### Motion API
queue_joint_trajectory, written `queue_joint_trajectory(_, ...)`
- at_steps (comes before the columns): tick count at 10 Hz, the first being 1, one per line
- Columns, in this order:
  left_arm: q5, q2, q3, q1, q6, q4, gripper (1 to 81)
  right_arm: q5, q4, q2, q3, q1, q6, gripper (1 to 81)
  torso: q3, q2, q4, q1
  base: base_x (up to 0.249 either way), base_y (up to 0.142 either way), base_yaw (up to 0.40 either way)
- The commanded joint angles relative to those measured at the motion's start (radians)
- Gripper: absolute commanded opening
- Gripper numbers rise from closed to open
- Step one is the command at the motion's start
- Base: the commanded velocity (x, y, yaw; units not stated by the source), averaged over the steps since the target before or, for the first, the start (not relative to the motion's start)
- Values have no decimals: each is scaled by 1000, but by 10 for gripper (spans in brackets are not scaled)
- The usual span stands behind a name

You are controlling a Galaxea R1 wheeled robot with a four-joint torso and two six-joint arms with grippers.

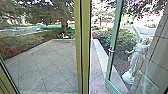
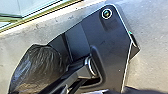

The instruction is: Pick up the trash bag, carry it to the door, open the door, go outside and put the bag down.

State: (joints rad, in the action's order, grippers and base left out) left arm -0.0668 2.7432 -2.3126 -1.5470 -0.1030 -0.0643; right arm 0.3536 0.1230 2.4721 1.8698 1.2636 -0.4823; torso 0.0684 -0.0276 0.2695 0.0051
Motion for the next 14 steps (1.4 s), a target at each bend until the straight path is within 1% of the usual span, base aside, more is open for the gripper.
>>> queue_joint_trajectory(1, 51, 4, -24, 60, 0, -2, 10, -41, 27, 101, 124, 40, 7, 811, 0, 0, -32, 0, 0, 0, 0)
queue_joint_trajectory(2, 53, 17, -33, 66, -1, -6, 10, -42, 56, 143, 170, 70, 7, 811, -35, 0, -95, 0, 0, 0, 0)
queue_joint_trajectory(3, 53, 27, -44, 72, -1, -9, 10, -47, 83, 175, 204, 89, 7, 811, -2, 0, -100, 0, 0, 0, 0)
queue_joint_trajectory(4, 53, 38, -62, 77, 0, -11, 10, -65, 92, 204, 244, 103, 5, 811, -5, 0, -113, 0, 0, 0, 0)
queue_joint_trajectory(5, 53, 49, -77, 80, 0, -12, 10, -65, 108, 219, 260, 109, 7, 811, -29, 0, -134, 0, 0, 0, 0)
queue_joint_trajectory(6, 53, 58, -99, 81, 0, -12, 10, -65, 127, 233, 284, 118, 7, 811, -8, 0, -75, 0, 0, 0, 0)
queue_joint_trajectory(7, 53, 72, -127, 84, 0, -12, 10, -65, 167, 259, 321, 126, 7, 811, -11, -1, -102, 0, 0, 0, 0)
queue_joint_trajectory(8, 56, 92, -161, 86, 2, -14, 10, -67, 190, 294, 370, 141, 7, 811, -13, -1, -119, 0, 0, 0, 0)
queue_joint_trajectory(9, 59, 115, -200, 87, 5, -16, 10, -79, 201, 346, 449, 159, 7, 811, -13, -1, -121, -1, 0, 0, 0)
queue_joint_trajectory(11, 58, 146, -261, 87, 9, -17, 10, -171, 247, 461, 629, 193, 7, 811, -14, -1, -120, -1, 0, 0, 0)
queue_joint_trajectory(12, 58, 155, -278, 87, 9, -17, 10, -197, 256, 503, 698, 202, 7, 811, -14, -1, -120, -1, 0, 0, 0)
queue_joint_trajectory(14, 55, 165, -298, 87, 9, -16, 10, -208, 261, 567, 791, 202, 7, 811, -14, -1, -120, -1, 0, 0, 0)
